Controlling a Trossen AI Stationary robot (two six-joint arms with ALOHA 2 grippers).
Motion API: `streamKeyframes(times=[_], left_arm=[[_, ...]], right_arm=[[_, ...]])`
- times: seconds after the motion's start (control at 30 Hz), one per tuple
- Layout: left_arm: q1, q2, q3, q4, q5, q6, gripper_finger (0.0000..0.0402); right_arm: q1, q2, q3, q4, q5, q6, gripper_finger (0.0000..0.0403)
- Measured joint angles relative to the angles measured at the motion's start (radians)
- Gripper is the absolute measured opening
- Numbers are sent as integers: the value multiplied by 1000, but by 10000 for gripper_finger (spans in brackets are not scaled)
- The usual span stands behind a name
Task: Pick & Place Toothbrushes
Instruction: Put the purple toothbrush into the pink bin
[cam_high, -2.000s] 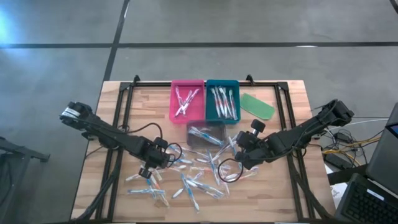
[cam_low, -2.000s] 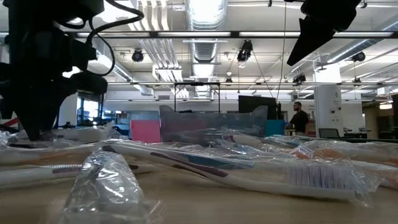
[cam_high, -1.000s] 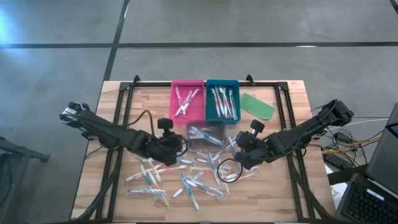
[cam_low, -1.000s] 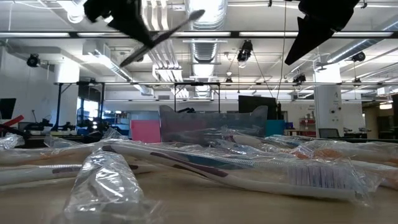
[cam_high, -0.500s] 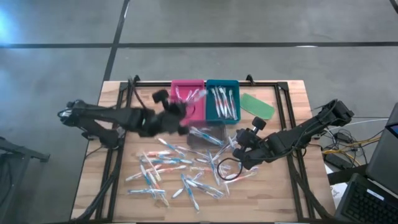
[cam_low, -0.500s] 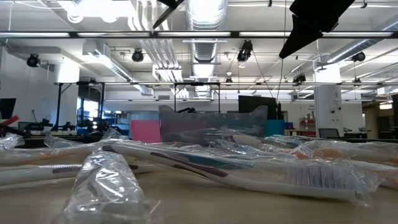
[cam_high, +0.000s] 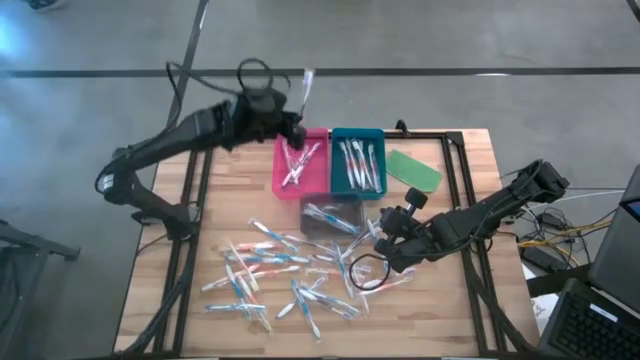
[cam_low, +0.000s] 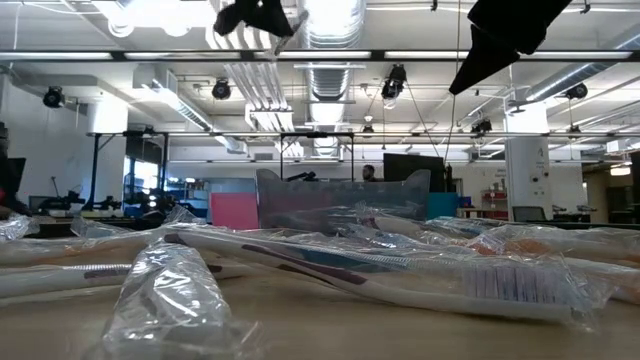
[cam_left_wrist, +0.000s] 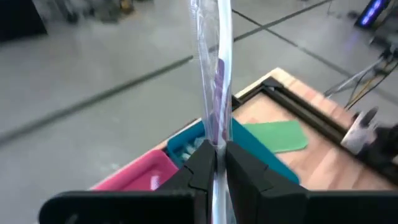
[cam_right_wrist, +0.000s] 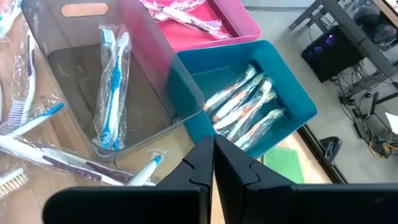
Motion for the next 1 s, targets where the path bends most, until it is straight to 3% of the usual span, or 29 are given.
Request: streamKeyframes(times=[0.17,0.27,0.63,0.83,1.0], left_arm=[[136,53,24,1,230,-103,35],[191,100,28,1,307,-148,35],[258,310,27,-75,341,-242,35],[266,415,26,-127,488,-325,35],[268,463,23,-179,478,-338,35]], right_arm=[[0,0,0,0,0,-11,8],[0,0,0,1,0,-11,8],[0,0,-30,4,-1,-7,8],[0,0,-78,5,-7,42,8],[0,0,-92,5,-8,36,8]])
